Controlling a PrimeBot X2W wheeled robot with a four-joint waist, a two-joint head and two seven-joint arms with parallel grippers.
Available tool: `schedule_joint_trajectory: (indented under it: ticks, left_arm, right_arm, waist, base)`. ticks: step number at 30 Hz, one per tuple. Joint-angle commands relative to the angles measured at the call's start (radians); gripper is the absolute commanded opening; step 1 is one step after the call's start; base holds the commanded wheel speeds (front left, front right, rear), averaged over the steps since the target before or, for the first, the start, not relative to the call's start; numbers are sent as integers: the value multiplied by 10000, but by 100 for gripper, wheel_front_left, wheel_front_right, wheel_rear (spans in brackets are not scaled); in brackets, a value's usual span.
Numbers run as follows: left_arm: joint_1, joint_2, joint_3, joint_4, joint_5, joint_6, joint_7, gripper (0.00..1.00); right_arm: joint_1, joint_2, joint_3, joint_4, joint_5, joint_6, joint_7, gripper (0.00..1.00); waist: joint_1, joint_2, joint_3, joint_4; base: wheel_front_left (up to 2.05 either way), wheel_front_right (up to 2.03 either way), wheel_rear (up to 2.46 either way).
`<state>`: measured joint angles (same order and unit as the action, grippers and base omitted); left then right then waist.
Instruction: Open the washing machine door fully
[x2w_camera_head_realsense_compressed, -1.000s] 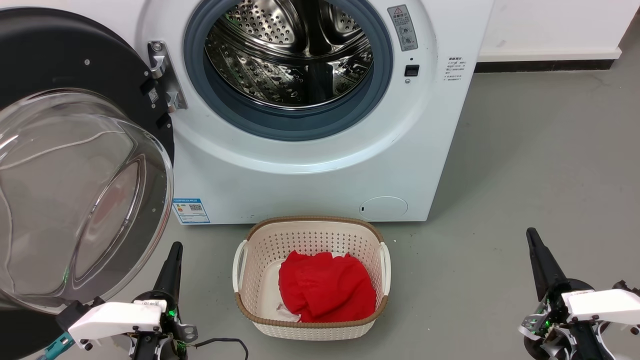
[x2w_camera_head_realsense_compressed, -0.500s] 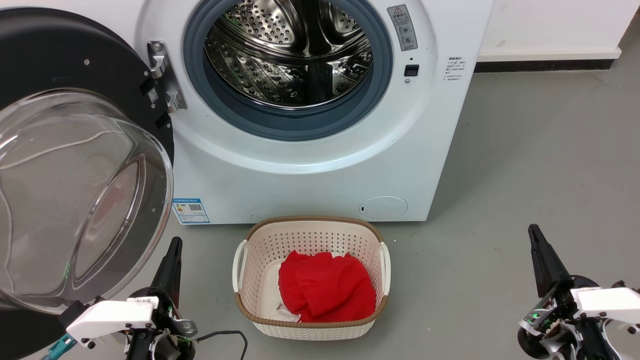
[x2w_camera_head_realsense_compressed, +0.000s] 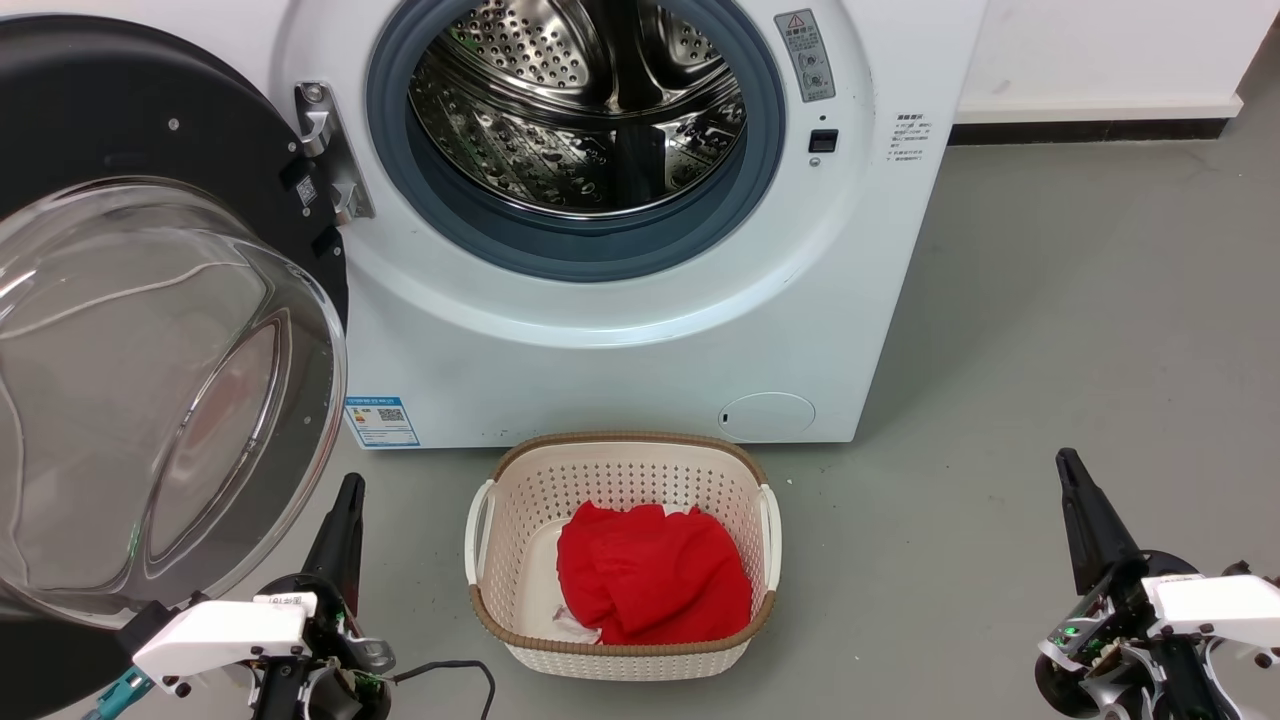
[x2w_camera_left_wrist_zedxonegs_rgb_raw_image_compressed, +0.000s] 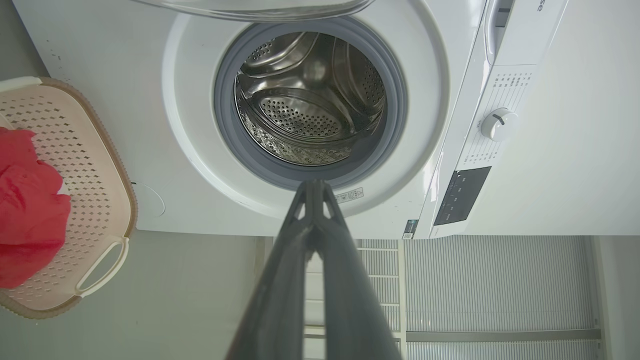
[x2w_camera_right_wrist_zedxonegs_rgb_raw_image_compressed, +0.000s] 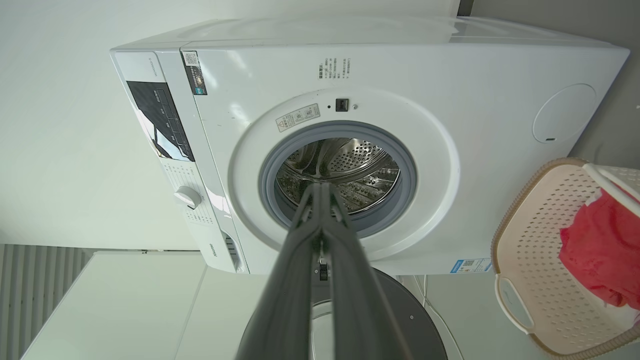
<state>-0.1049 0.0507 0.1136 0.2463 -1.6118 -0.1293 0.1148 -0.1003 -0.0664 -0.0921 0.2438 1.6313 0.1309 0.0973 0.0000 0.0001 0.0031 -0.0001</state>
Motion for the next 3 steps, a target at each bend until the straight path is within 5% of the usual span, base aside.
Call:
schedule_joint_trajectory:
  ticks: [1, 3]
  left_arm:
    - [-83, -14, 31, 7, -19, -47, 28, 0]
    - [-83, -14, 31, 7, -20, -47, 28, 0]
  right_arm:
    - [-123, 17, -29, 18, -28, -3, 19, 0]
    - [-123, 21, -34, 19, -30, -3, 27, 0]
  waist:
    - [0, -1, 0, 0]
    - [0, -1, 0, 0]
  base:
    - [0, 0, 0]
    - [0, 0, 0]
